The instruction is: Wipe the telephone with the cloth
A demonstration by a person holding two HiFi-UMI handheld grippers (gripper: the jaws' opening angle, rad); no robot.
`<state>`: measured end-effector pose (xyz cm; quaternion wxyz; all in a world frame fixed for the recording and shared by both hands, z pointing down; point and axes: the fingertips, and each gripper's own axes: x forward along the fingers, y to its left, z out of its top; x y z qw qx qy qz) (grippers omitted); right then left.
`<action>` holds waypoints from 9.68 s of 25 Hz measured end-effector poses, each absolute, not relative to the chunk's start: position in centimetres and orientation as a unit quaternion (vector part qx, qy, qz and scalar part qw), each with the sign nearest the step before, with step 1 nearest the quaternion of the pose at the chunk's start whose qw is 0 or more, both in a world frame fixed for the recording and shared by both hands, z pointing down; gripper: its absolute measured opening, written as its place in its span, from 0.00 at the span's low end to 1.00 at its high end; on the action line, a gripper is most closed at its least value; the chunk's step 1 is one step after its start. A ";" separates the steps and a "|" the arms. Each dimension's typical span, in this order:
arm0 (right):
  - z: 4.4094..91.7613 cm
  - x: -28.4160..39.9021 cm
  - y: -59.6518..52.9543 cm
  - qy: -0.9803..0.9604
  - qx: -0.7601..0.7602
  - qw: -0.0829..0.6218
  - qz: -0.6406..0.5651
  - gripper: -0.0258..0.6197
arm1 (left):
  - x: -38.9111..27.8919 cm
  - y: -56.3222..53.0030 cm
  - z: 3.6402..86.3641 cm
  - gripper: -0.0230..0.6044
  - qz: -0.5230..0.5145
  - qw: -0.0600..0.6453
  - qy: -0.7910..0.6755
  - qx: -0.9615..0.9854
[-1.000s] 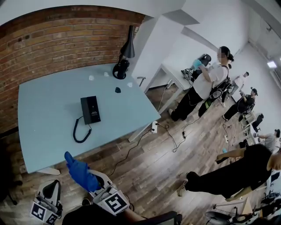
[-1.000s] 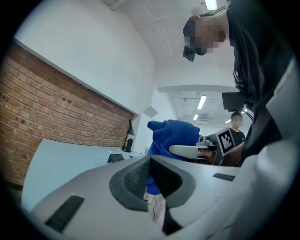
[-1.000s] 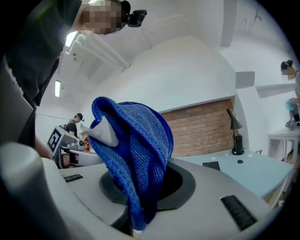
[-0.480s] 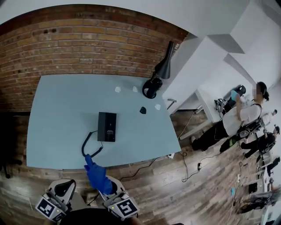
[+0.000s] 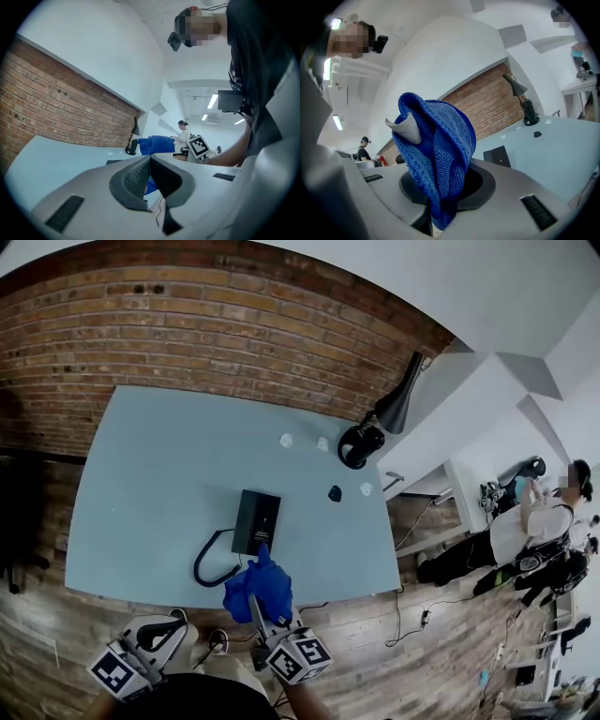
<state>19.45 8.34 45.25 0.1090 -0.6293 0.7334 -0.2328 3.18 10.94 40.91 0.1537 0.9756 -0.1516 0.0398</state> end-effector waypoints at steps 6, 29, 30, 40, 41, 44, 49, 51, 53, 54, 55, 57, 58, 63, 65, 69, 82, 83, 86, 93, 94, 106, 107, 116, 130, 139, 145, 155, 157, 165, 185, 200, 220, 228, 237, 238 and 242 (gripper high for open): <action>43.7 22.2 4.2 0.701 -0.658 0.115 -0.250 0.19 | 1.9 6.5 40.9 0.06 0.026 0.158 -0.120 0.980; 52.2 32.1 -15.4 0.680 -0.662 0.144 -0.281 0.19 | -3.4 -0.3 42.3 0.06 0.028 0.189 -0.293 0.937; 53.4 32.4 -15.4 0.669 -0.666 0.148 -0.295 0.19 | -3.5 -0.3 42.3 0.06 0.030 0.187 -0.294 0.937; 61.1 30.5 -14.6 0.663 -0.690 -0.058 -0.283 0.19 | -4.5 -0.5 42.5 0.06 0.033 0.178 -0.298 0.937; 61.3 30.2 -14.6 0.667 -0.689 -0.083 -0.269 0.19 | -4.6 -0.5 42.5 0.06 0.033 0.178 -0.297 0.938; 61.2 29.2 -15.2 0.682 -0.675 -0.142 -0.242 0.19 | -4.7 -0.7 42.4 0.06 0.028 0.175 -0.292 0.940; 61.8 28.3 -16.4 0.683 -0.657 -0.203 -0.246 0.19 | -5.1 -0.8 42.6 0.06 0.027 0.173 -0.288 0.941; 61.8 28.3 -16.5 0.682 -0.654 -0.207 -0.255 0.19 | -5.3 -1.0 42.5 0.06 0.024 0.174 -0.287 0.942; 61.8 28.2 -16.4 0.686 -0.649 -0.213 -0.248 0.19 | -5.4 -1.0 42.5 0.06 0.026 0.174 -0.284 0.942; 61.9 28.1 -16.2 0.689 -0.648 -0.218 -0.241 0.19 | -5.4 -1.0 42.6 0.06 0.028 0.174 -0.283 0.943; 62.0 28.1 -16.1 0.690 -0.647 -0.223 -0.235 0.19 | -5.4 -0.9 42.6 0.06 0.030 0.174 -0.281 0.943; 62.1 27.9 -15.9 0.689 -0.649 -0.226 -0.232 0.19 | -5.3 -0.9 42.5 0.06 0.029 0.174 -0.277 0.945; 62.2 27.9 -15.9 0.687 -0.650 -0.226 -0.233 0.19 | -5.3 -0.9 42.4 0.06 0.028 0.173 -0.275 0.945; 62.7 27.5 -15.2 0.684 -0.651 -0.230 -0.234 0.19 | -5.2 -0.4 42.7 0.06 0.030 0.163 -0.265 0.950; 63.0 27.2 -14.8 0.685 -0.650 -0.233 -0.234 0.19 | -5.2 -0.2 42.8 0.06 0.031 0.164 -0.262 0.950; 63.6 26.6 -13.8 0.684 -0.650 -0.230 -0.238 0.19 | -5.4 0.1 43.0 0.06 0.031 0.162 -0.256 0.952; 65.1 24.9 -11.0 0.679 -0.650 -0.234 -0.250 0.19 | -6.3 0.2 42.6 0.06 0.028 0.154 -0.243 0.957; 65.2 24.8 -10.8 0.679 -0.649 -0.235 -0.250 0.19 | -6.4 0.2 42.7 0.06 0.030 0.152 -0.242 0.958; 65.5 24.2 -10.3 0.680 -0.646 -0.239 -0.252 0.19 | -6.9 0.2 43.6 0.06 0.043 0.154 -0.246 0.956; 66.4 23.5 -9.0 0.679 -0.641 -0.246 -0.260 0.19 | -6.5 0.2 43.6 0.06 0.035 0.156 -0.240 0.957; 66.4 23.5 -8.9 0.679 -0.641 -0.244 -0.261 0.19 | -6.5 0.1 43.5 0.06 0.035 0.156 -0.240 0.958; 68.0 21.7 -6.1 0.679 -0.634 -0.255 -0.269 0.19 | -5.9 -0.1 43.8 0.06 0.041 0.167 -0.230 0.958; 68.3 21.4 -5.7 0.680 -0.631 -0.259 -0.269 0.19 | -6.1 -0.1 43.9 0.06 0.041 0.170 -0.231 0.957; 69.7 20.0 -3.2 0.681 -0.584 -0.298 -0.326 0.19 | -6.5 -0.6 44.3 0.06 0.049 0.160 -0.233 0.958; 49.9 27.4 -16.4 0.741 -0.596 -0.255 -0.175 0.19 | -6.4 -1.2 44.8 0.06 0.061 0.175 -0.248 0.951; 58.1 31.0 -16.9 0.668 -0.644 -0.360 -0.095 0.19 | -7.4 -1.2 45.4 0.06 0.076 0.187 -0.275 0.940; 60.6 30.5 -16.6 0.658 -0.647 -0.369 -0.107 0.19 | -6.6 -1.3 44.7 0.06 0.064 0.181 -0.261 0.946; 61.5 29.4 -15.5 0.648 -0.652 -0.388 -0.069 0.18 | -6.7 -1.0 45.3 0.06 0.071 0.183 -0.252 0.948; 61.9 29.0 -15.3 0.651 -0.650 -0.383 -0.086 0.18 | -7.0 -1.0 45.4 0.06 0.074 0.183 -0.252 0.947; 62.6 28.8 -14.7 0.647 -0.646 -0.380 -0.141 0.18 | -7.1 -0.8 45.4 0.06 0.067 0.187 -0.242 0.950; 63.3 28.6 -13.2 0.642 -0.648 -0.370 -0.176 0.18 | -6.3 -1.0 45.2 0.06 0.062 0.180 -0.236 0.953; 64.2 28.2 -11.7 0.643 -0.648 -0.366 -0.181 0.18 | -5.8 -0.1 45.7 0.06 0.074 0.184 -0.218 0.956; 66.3 26.9 -7.8 0.640 -0.649 -0.358 -0.201 0.18 | -6.0 -0.3 45.8 0.06 0.071 0.188 -0.215 0.956; 67.0 26.1 -6.1 0.639 -0.650 -0.356 -0.206 0.18 | -6.0 -0.4 45.8 0.06 0.073 0.185 -0.210 0.957; 68.4 25.5 -4.3 0.643 -0.650 -0.348 -0.209 0.18 | -5.3 0.0 46.3 0.06 0.079 0.185 -0.201 0.959; 68.4 25.4 -4.1 0.644 -0.650 -0.345 -0.208 0.18 | -5.2 0.1 46.4 0.06 0.079 0.188 -0.201 0.958; 68.4 24.7 -3.4 0.646 -0.645 -0.347 -0.216 0.18 | -4.9 0.3 46.4 0.06 0.079 0.198 -0.199 0.956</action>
